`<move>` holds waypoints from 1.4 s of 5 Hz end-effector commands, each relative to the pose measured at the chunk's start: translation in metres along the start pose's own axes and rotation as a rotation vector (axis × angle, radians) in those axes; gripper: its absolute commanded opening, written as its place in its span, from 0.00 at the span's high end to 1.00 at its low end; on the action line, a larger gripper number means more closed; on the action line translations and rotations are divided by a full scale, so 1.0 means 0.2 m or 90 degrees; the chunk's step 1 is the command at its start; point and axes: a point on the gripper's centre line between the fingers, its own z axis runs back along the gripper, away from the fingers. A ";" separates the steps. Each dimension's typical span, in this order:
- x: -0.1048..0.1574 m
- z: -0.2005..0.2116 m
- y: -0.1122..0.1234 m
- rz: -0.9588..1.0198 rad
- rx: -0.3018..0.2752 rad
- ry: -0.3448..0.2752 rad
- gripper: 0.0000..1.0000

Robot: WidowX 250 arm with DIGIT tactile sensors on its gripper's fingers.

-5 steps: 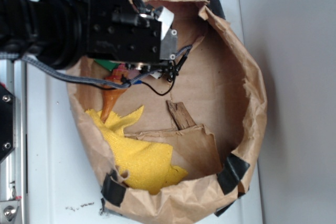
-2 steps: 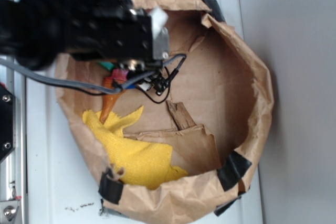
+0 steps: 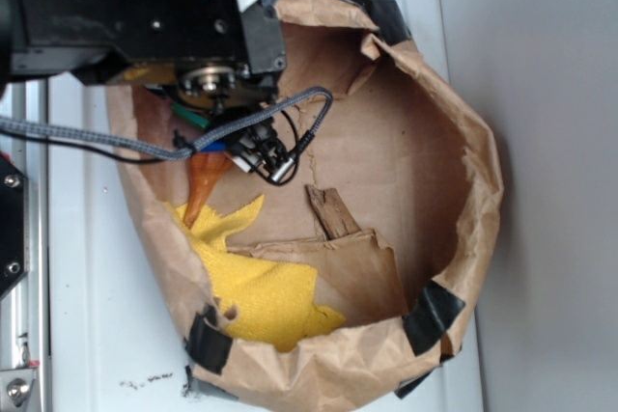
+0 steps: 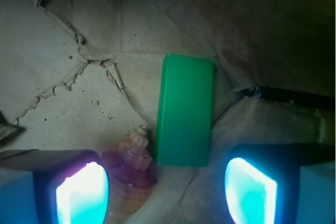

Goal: Grab the green block.

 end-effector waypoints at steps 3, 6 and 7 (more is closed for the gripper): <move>0.18 -0.19 0.04 0.082 0.080 -0.116 0.00; 0.21 -0.21 -0.02 -0.079 -0.046 -0.094 0.60; 0.20 -0.18 -0.01 -0.048 -0.052 -0.107 1.00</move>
